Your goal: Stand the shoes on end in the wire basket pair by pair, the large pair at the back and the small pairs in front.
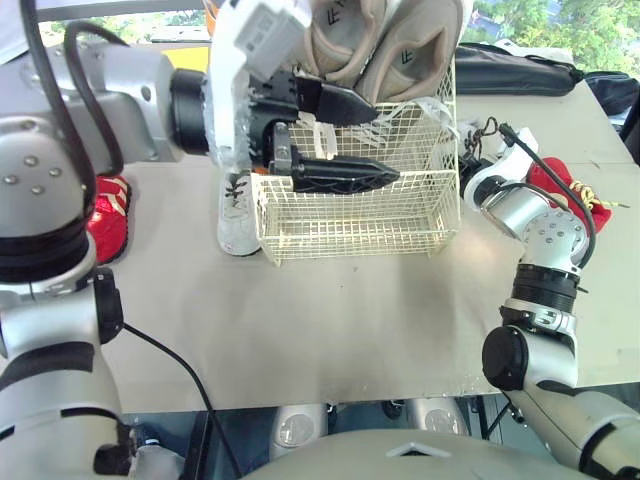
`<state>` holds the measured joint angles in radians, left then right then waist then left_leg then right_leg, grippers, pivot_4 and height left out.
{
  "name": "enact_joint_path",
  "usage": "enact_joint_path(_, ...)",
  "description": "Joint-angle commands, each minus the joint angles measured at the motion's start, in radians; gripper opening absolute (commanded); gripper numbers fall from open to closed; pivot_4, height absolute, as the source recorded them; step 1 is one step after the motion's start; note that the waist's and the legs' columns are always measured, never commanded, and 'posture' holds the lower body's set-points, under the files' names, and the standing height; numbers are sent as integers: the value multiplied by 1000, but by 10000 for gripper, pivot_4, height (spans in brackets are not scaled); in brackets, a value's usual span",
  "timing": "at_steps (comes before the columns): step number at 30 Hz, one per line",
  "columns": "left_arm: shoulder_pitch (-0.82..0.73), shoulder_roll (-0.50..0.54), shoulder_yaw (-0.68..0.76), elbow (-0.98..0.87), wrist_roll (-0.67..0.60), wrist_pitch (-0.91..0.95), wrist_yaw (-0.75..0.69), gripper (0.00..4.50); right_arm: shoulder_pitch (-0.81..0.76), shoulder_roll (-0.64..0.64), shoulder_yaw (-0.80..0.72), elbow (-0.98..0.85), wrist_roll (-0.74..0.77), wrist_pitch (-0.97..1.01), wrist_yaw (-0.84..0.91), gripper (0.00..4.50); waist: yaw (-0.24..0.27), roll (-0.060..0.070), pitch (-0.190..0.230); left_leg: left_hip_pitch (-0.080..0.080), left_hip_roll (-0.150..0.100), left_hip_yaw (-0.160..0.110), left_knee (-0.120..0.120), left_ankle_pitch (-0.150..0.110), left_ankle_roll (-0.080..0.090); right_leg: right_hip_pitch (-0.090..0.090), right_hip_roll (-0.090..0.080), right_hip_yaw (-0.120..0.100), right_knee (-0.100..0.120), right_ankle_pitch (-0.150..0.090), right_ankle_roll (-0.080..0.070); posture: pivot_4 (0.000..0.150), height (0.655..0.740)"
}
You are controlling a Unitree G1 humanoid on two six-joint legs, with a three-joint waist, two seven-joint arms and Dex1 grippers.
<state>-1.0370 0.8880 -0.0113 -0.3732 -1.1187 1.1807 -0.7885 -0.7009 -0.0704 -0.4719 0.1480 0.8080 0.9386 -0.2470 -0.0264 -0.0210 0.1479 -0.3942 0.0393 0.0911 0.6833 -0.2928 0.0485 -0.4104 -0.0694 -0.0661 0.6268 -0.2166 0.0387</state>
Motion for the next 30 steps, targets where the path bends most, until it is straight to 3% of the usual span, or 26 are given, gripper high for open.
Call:
enact_joint_path(1,42,8,44,-25,29,-62,-53,45000,-13,7,6,-53,65,57,30,969,-7,0,0,0,0,0,-1,0,0,0,0,0,0,0,0,1500,7400)
enact_joint_path(7,99,-9,44,-46,51,-93,-61,45000,42,-49,40,-156,28,70,43,391,-10,0,0,-1,0,0,-1,0,0,0,0,0,-1,0,0,1500,7400)
enact_joint_path(11,39,-42,50,-55,-4,-41,3,45000,96,-117,73,-289,-11,69,51,391,0,1,1,-1,-1,-1,-1,0,0,0,-1,-1,-1,0,0,1500,7400)
enact_joint_path(17,45,-80,61,-69,-21,-45,47,45000,247,-350,175,-559,-143,89,100,391,19,1,1,-2,-1,-1,0,0,0,0,-1,0,-1,0,0,1500,7400)
enact_joint_path(22,108,-162,103,-71,-19,-96,118,45000,384,-508,148,-786,-189,26,200,391,16,1,1,-1,-1,-1,0,0,0,0,-1,0,-1,0,1,1500,7400)
enact_joint_path(25,129,-206,125,-48,-36,-104,162,45000,448,-539,67,-899,-144,-41,291,391,15,0,1,0,-1,0,1,0,0,0,0,1,-1,0,1,1500,7400)
enact_joint_path(30,141,-284,152,-1,-113,-76,265,45000,473,-533,-43,-1031,70,-86,388,391,24,-1,0,0,-1,-1,2,0,0,1,0,1,-1,0,1,1500,7400)
